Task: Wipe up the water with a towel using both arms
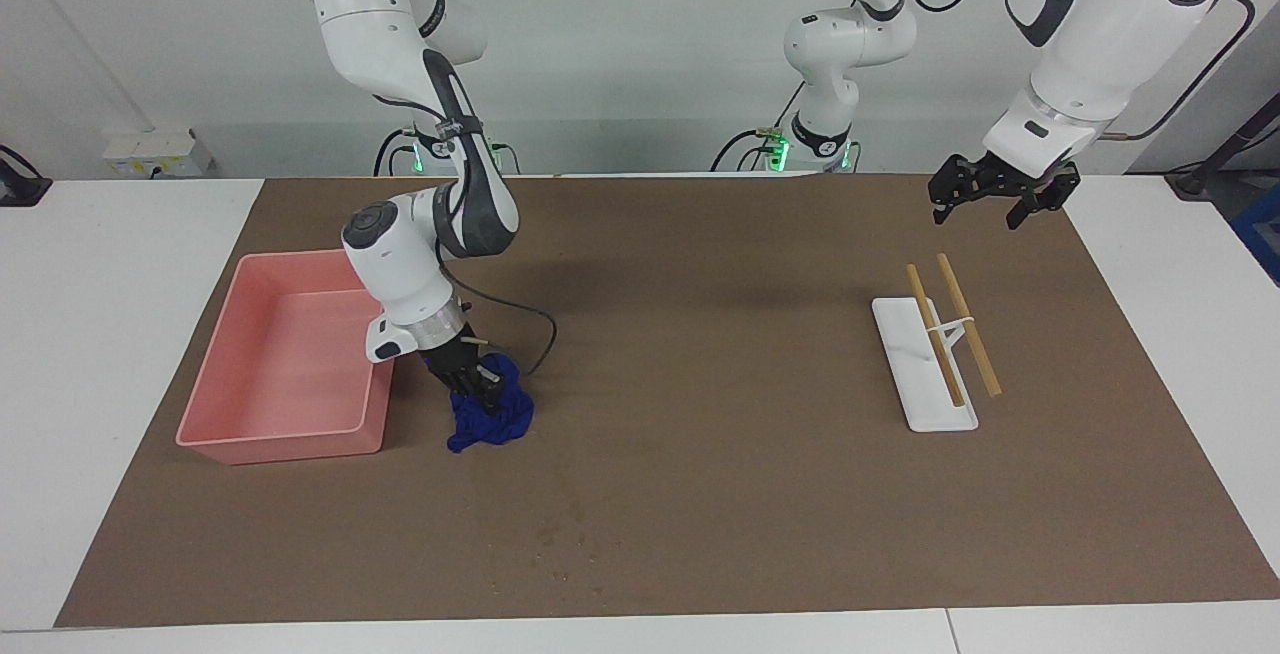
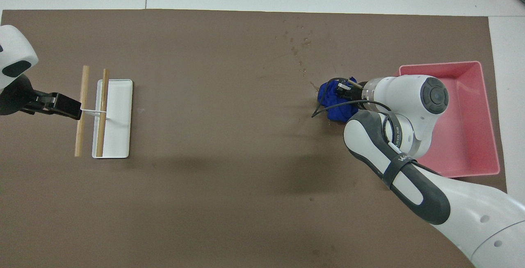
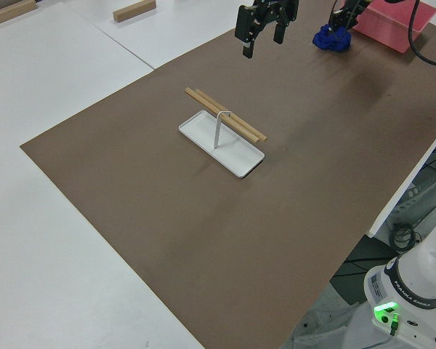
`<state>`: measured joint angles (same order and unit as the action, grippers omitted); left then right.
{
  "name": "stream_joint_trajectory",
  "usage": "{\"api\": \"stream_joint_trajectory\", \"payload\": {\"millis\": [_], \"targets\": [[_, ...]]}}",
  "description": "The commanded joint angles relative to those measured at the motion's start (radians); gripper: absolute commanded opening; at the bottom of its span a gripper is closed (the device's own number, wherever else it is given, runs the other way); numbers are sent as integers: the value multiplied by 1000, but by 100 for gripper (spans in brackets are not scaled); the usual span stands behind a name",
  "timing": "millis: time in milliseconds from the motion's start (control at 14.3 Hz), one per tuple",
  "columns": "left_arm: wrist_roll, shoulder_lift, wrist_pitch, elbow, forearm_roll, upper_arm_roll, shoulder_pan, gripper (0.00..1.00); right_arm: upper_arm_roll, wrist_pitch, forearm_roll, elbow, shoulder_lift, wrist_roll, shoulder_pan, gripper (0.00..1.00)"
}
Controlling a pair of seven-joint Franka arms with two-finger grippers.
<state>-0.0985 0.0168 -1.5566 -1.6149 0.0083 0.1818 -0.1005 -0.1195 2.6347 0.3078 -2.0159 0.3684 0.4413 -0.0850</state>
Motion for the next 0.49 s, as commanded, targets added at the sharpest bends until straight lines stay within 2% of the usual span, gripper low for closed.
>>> {"api": "stream_joint_trajectory", "payload": {"millis": [0,280,420], "targets": [[11,-8,15,39,-45,-1,-10,100,-3,-83,-10,-98,2,-23,7,0],[94,-8,24,55,-68,1,-11,100,-3,-251,-10,-225,-116,-29,19,0],[143,-9,15,49,-64,1,-11,100,-3,-263,-9,-326,-193,-32,21,0]]}}
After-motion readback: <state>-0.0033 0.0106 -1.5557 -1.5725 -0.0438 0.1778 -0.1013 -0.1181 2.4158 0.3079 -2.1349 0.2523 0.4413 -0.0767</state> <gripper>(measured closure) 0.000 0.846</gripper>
